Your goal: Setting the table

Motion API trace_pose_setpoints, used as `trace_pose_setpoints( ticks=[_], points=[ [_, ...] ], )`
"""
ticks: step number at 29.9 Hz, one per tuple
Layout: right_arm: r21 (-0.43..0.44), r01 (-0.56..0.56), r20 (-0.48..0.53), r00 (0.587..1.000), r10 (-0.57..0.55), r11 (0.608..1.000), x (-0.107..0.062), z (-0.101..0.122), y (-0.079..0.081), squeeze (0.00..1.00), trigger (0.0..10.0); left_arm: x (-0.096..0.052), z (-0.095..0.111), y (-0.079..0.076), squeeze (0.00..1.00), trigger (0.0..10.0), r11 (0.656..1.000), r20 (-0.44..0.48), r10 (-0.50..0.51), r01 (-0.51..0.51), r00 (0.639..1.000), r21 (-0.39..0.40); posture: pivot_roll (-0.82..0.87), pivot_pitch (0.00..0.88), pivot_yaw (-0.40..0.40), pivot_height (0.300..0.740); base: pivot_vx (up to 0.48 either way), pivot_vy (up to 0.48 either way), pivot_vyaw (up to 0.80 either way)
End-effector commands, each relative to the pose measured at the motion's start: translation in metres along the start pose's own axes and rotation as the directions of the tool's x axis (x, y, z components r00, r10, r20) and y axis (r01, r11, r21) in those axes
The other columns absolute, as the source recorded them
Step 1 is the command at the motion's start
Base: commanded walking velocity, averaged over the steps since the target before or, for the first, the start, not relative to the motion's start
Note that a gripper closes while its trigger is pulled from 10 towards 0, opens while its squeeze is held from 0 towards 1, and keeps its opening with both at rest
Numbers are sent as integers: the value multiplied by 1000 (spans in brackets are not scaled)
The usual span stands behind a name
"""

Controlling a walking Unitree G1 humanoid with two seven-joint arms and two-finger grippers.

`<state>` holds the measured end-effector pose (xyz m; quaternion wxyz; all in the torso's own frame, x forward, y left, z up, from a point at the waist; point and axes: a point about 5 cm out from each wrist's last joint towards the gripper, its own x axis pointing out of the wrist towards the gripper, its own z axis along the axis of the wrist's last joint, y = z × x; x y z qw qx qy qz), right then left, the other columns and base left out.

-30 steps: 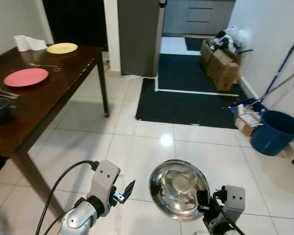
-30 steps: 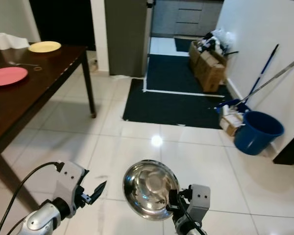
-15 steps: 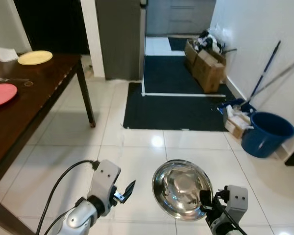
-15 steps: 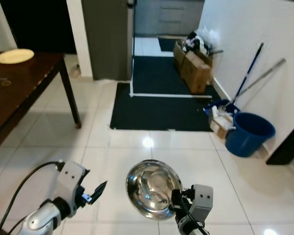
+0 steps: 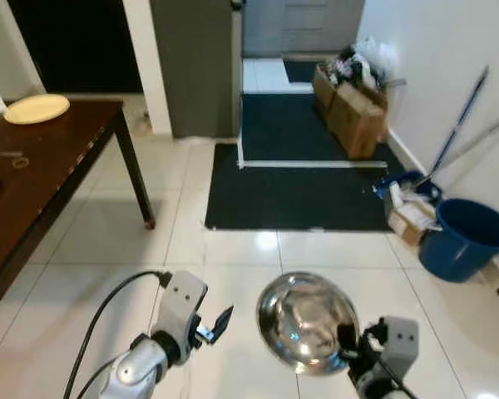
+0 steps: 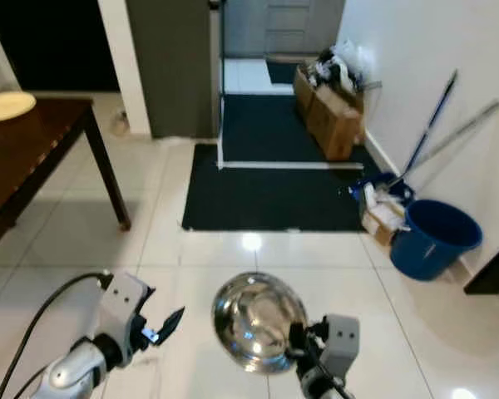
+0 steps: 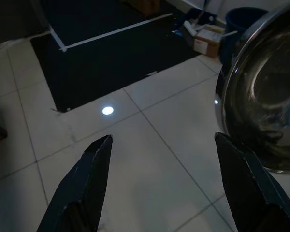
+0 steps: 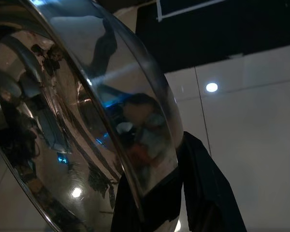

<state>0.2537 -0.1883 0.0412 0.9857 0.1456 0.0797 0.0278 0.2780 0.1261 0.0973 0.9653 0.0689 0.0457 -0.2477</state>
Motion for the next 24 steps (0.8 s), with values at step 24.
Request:
trace_pose_setpoints(
  ticks=[24],
  points=[
    [17,9,5,1000,-9,1000,-2,-3,2,0,10000,-3,-8,2,0,10000,1000,-33,11,-11,999,0,7,85,80,740,480,0,0]
  ],
)
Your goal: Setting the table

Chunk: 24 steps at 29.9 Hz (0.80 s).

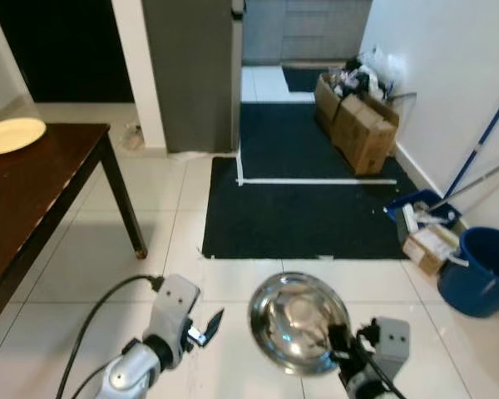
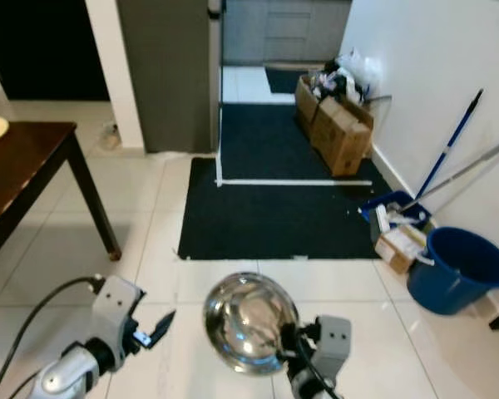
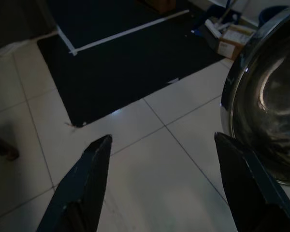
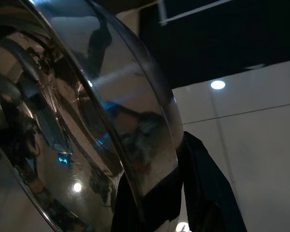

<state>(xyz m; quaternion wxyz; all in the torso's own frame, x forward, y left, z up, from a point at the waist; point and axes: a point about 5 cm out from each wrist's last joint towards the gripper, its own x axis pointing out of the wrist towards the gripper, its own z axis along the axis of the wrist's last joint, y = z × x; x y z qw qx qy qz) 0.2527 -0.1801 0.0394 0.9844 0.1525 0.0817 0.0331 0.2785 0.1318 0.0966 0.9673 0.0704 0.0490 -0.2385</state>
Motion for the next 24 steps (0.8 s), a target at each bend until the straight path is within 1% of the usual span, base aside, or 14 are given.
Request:
trace_pose_setpoints(
  ticks=[1,9,24],
  points=[
    [4,23,12,1000,-23,1000,-2,2,-6,0,10000,-1,-6,-2,0,10000,1000,-26,-6,6,1000,1,8,85,80,740,480,0,0],
    [1,33,25,999,-33,999,-1,6,-10,0,10000,-1,-6,-1,0,10000,1000,-24,-3,3,1000,2,9,84,79,740,480,0,0],
    [3,29,32,999,-30,1000,1,7,-9,0,10000,-1,-6,0,0,10000,1000,-21,0,0,1000,3,10,83,80,740,480,0,0]
  ],
)
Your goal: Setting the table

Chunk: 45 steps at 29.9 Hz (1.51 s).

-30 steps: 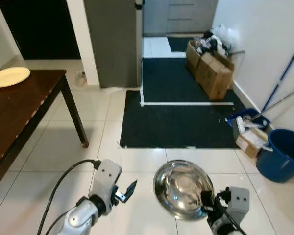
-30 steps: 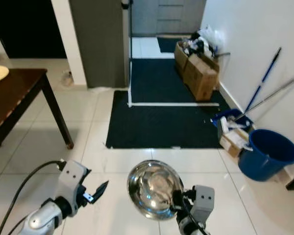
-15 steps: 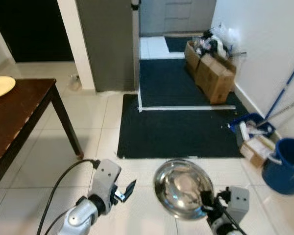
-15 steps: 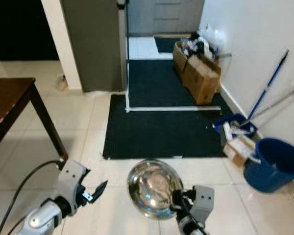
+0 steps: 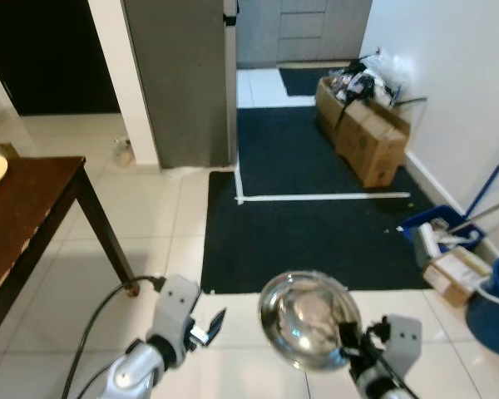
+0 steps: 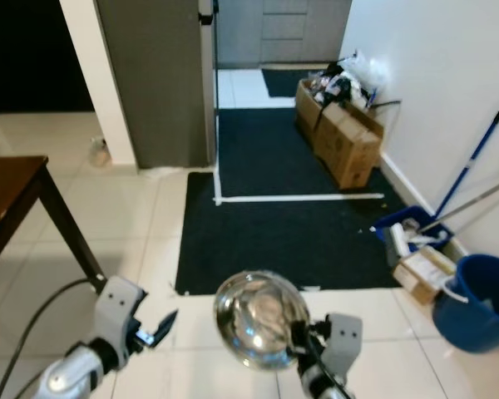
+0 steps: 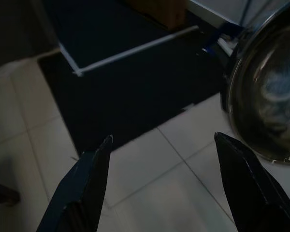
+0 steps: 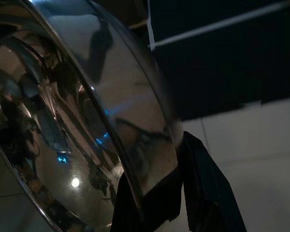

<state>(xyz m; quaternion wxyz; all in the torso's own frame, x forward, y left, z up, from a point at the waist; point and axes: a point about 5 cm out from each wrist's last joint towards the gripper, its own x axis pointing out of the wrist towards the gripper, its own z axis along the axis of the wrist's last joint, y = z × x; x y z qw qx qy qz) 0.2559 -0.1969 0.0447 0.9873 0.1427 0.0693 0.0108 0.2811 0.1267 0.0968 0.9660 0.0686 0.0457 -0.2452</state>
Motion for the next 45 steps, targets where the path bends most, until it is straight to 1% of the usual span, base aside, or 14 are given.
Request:
trace_pose_setpoints(
  ticks=[1,8,15,33,41,45],
  points=[
    [22,-16,2,1000,15,1000,0,-3,6,0,10000,-5,-7,4,0,10000,1000,-29,14,-13,999,5,11,82,80,740,480,0,0],
    [45,-73,55,996,71,996,3,8,17,0,10000,-5,-8,4,0,10000,1000,-30,14,-13,999,7,11,81,81,740,480,0,0],
    [46,-101,62,993,98,994,4,9,21,0,10000,-5,-8,5,0,10000,1000,-28,14,-14,999,8,14,79,79,740,480,0,0],
    [51,-116,57,992,113,992,3,9,22,0,10000,-5,-8,5,0,10000,1000,-28,14,-14,999,11,14,72,80,740,480,0,0],
    [77,-120,62,991,115,990,3,9,22,0,10000,-5,-13,3,0,10000,998,-93,33,-37,995,-47,14,72,80,740,68,0,0],
    [94,-123,66,991,117,988,3,10,23,0,10000,-6,-15,3,0,10000,997,-100,39,-46,994,-67,14,75,82,740,0,0,0]
  ],
)
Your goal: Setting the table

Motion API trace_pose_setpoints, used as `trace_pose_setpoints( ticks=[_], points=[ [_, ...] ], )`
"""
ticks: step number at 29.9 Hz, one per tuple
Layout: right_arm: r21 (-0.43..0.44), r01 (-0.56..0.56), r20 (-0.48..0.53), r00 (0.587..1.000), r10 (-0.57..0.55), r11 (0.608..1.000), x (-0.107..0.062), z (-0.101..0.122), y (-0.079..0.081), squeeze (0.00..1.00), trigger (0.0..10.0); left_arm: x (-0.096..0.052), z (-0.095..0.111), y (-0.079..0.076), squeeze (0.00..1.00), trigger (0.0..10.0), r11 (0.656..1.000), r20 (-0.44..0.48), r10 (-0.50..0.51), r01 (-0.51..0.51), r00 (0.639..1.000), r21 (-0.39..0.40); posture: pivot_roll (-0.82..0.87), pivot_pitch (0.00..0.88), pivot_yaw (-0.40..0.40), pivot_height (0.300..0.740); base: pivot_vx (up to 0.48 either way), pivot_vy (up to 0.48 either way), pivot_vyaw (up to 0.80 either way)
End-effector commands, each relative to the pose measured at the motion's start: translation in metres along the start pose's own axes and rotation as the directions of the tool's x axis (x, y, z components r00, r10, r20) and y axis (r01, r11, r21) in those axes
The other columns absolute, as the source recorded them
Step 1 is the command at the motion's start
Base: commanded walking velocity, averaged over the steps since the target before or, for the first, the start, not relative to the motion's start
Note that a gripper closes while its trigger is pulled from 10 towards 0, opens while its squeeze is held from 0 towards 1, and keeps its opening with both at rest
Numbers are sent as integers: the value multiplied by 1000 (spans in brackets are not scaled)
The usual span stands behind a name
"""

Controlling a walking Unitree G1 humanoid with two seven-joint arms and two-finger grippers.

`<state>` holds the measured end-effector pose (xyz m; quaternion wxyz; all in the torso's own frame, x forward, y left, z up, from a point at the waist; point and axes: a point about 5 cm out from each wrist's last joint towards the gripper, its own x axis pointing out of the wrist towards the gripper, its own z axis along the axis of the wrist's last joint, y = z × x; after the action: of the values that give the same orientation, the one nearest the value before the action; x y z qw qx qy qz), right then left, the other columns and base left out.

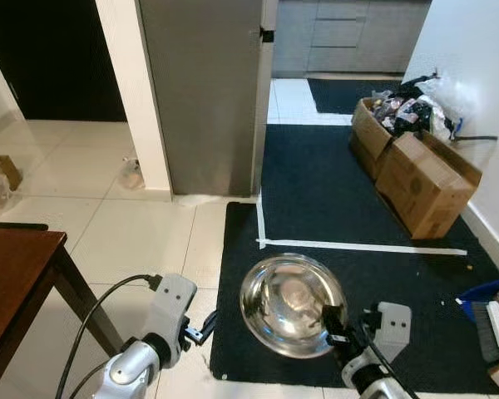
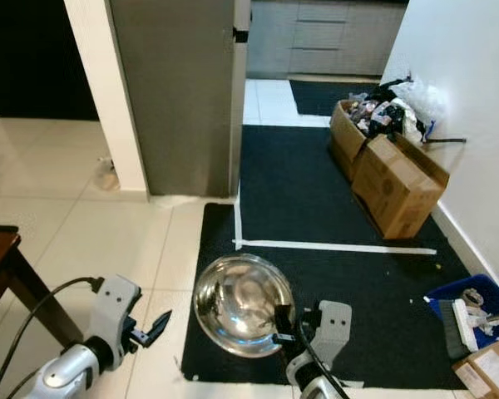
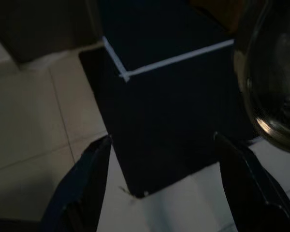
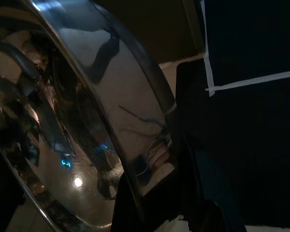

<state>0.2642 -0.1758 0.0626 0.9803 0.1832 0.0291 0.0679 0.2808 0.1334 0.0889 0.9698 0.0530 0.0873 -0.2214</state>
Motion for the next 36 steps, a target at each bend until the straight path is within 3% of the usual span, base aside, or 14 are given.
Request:
trace_pose_setpoints(
  ticks=[1,11,18,23,27,30,33,36],
  points=[
    [28,10,-2,1000,-10,1000,-4,-2,-2,0,10000,-3,-7,-2,0,10000,1000,-30,6,-7,1000,-30,14,75,82,740,0,0,0],
    [12,4,-21,1000,-4,1000,-6,-5,-2,0,10000,-4,-8,-1,0,10000,1000,-62,5,-7,998,-31,15,78,81,740,0,0,0],
    [11,20,-8,1000,-19,1000,-5,-3,-4,0,10000,-4,-7,-1,0,10000,1000,-53,20,-21,998,-21,14,79,80,740,0,0,668],
    [52,-12,64,998,9,999,0,14,3,0,10000,-4,-7,9,0,10000,996,-51,94,-94,994,-1,15,78,81,740,0,0,788],
    [60,-151,184,973,138,987,11,49,31,0,10000,-2,-3,16,0,10000,992,-27,125,-125,992,16,15,79,84,740,0,0,778],
    [53,-174,202,966,160,983,13,54,36,0,10000,-2,-1,17,0,10000,991,-20,131,-130,991,21,15,79,84,740,0,0,781],
    [-50,-293,247,923,296,955,17,75,64,0,10000,0,13,27,0,10000,977,44,211,-212,976,17,17,75,81,740,0,0,775],
    [-131,-358,223,898,380,924,15,75,78,0,10000,-2,18,32,0,10000,961,78,275,-277,958,15,19,75,79,740,0,0,769]
  ],
)
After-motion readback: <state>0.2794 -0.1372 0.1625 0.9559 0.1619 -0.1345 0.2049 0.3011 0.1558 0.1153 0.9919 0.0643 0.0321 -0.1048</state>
